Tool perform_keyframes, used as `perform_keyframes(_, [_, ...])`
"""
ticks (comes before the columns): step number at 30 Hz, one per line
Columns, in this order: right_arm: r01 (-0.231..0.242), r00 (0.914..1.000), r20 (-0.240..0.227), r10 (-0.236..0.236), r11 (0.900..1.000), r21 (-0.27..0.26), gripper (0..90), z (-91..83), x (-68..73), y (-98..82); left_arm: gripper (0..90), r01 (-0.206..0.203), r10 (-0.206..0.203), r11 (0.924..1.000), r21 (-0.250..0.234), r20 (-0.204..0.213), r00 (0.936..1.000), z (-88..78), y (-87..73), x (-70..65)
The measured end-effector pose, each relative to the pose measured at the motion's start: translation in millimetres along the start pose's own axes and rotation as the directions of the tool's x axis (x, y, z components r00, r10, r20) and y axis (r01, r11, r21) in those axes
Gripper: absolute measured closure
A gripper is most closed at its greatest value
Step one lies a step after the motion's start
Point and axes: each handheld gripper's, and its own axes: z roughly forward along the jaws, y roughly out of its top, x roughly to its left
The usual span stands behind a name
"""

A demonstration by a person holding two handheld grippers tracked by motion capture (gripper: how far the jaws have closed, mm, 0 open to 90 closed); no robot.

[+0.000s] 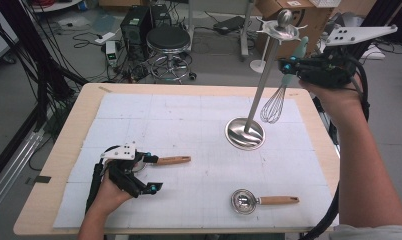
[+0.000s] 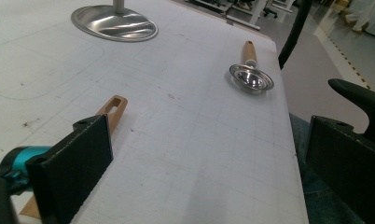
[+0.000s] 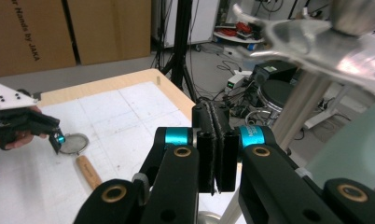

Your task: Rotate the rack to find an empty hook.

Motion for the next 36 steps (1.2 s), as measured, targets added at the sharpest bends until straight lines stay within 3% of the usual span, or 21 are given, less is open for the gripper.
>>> perform_keyframes(13, [-0.004, 0.9979, 0.065, 0.006, 1.000, -0.022, 89.2, -3.1, -9.7, 18.0, 1.8, 0.005, -0.005, 1.0000, -0.003, 0.004, 1.0000, -0.7, -1.1, 1.6])
perform_keyframes(36, [0.011, 0.9969, 0.077, -0.014, 0.999, 0.036, 89.2, 21.1, 3.0, 36.4, 1.8, 0.007, -0.007, 0.9999, -0.011, 0.002, 1.0000, -3.0, -1.0, 2.2])
